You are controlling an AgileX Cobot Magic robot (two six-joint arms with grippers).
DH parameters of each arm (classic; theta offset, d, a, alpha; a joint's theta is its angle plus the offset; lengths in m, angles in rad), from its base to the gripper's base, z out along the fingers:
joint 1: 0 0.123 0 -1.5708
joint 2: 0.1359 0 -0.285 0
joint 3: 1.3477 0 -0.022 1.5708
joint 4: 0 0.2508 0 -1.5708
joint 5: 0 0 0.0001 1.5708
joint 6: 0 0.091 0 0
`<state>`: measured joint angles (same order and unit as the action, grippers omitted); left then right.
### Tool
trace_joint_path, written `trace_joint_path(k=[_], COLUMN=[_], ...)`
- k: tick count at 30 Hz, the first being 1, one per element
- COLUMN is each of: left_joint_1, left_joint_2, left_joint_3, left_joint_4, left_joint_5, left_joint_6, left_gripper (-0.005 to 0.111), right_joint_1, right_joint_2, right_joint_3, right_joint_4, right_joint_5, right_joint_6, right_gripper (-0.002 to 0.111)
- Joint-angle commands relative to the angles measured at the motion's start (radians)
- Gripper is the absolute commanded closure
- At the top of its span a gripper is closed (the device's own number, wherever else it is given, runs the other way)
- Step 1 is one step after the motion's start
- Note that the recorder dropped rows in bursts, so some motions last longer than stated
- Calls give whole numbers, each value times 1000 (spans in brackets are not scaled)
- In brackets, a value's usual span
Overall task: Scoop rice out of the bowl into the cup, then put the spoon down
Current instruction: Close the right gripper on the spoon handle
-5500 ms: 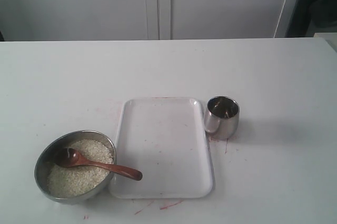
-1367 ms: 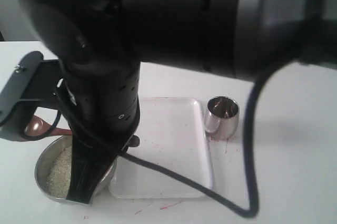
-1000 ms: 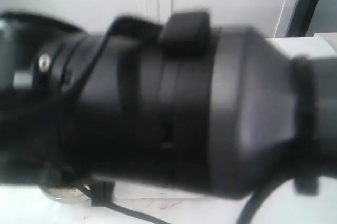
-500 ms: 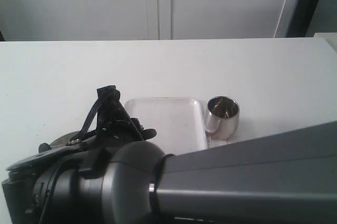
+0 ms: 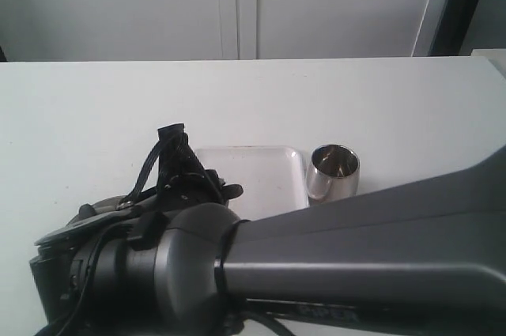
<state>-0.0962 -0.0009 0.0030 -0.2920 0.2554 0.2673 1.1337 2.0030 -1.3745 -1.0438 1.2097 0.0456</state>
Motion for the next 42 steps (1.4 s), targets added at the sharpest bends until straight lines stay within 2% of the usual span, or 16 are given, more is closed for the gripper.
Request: trace_joint_path(k=[1,19,42], left_joint_1=[-5,-5,-5], left_joint_2=[1,1,1], left_joint_3=[-3,-3,-3], left_joint_4=[-7,-7,-7], left_joint_5=[-1,-1,-1], left_joint_6=[-2,-2,-2], left_gripper=[92,92,92], right_joint_1=[-8,-30,-30], right_joint_2=[1,24,33], right_joint_3=[4,4,2], right_joint_4=[-7,-17,64], right_joint_5=[-29,-65,-73], right_joint_6=[20,44,26], right_gripper=[108,108,108])
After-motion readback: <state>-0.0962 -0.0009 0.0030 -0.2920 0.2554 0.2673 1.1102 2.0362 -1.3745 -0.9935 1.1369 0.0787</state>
